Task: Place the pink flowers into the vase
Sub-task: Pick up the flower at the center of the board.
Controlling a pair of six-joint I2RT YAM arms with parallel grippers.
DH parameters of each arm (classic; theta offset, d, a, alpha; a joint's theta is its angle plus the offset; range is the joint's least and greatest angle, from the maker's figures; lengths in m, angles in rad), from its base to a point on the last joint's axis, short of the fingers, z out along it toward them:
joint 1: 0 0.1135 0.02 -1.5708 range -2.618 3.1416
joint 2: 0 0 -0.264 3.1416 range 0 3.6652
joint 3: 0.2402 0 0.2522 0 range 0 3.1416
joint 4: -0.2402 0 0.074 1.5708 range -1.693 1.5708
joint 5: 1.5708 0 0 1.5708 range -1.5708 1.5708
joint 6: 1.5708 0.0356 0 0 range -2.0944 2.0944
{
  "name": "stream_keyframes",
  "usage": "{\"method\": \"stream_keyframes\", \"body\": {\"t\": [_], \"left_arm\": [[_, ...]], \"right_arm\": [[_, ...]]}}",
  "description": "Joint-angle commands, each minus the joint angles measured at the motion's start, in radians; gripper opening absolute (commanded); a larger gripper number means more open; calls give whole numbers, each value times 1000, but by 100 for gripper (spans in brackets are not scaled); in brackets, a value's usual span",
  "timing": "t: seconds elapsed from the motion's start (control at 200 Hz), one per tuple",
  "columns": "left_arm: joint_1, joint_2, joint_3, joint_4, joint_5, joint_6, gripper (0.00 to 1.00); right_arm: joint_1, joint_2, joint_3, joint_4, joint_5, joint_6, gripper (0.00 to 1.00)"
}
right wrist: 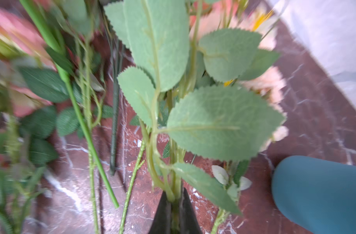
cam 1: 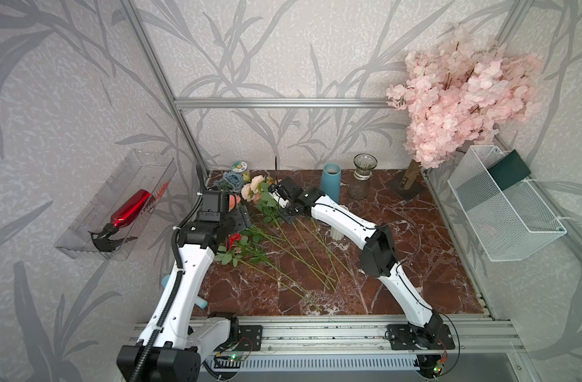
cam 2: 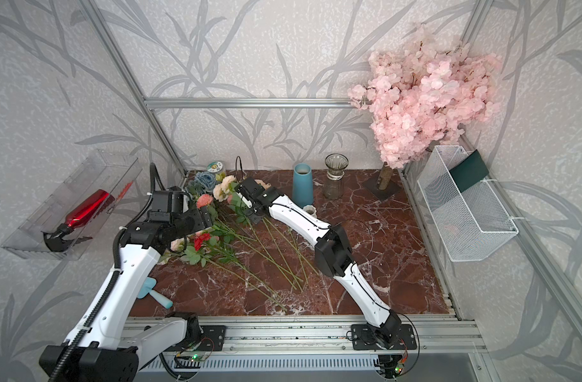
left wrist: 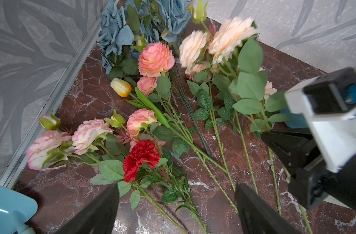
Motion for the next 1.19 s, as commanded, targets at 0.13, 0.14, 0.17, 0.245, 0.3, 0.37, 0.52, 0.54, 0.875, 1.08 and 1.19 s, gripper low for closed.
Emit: {"method": "stream_keyframes", "body": {"t": [0.13, 0.14, 0.17, 0.245, 0.3, 0.37, 0.52, 0.54, 0.875, 1.08, 1.19], "left_arm": [[14, 1, -16, 10, -3, -7, 91], [15, 0, -16, 10, -3, -7, 91], [15, 0, -16, 10, -3, -7, 91], [18, -3, -18, 11, -3, -9, 91], [20, -5, -20, 13, -2, -8, 91], [21, -5, -20, 15, 1, -10, 90], [24, -3, -21, 15, 4, -10, 90], [25, -4, -21, 15, 4, -10, 90], [29, 3, -24, 20, 19, -13, 90], [30, 1, -26, 21, 19, -9, 88], [31, -9, -29, 24, 17, -9, 88]], "right_arm": [[-1, -179, -112, 92, -33, 50, 0], [-1, -185, -116, 96, -35, 52, 0], [-1, -201, -131, 110, -40, 57, 0], [-2, -237, -170, 140, -44, 69, 0], [-1, -265, -204, 171, -48, 76, 0], [-1, -305, -267, 237, -58, 81, 0], [-3, -406, -429, 406, -60, 95, 0], [-3, -421, -450, 435, -61, 97, 0], [-4, -590, -694, 802, -52, 64, 0], [-4, -661, -818, 1045, 32, -3, 0], [-5, -677, -858, 1149, 71, -56, 0]]}}
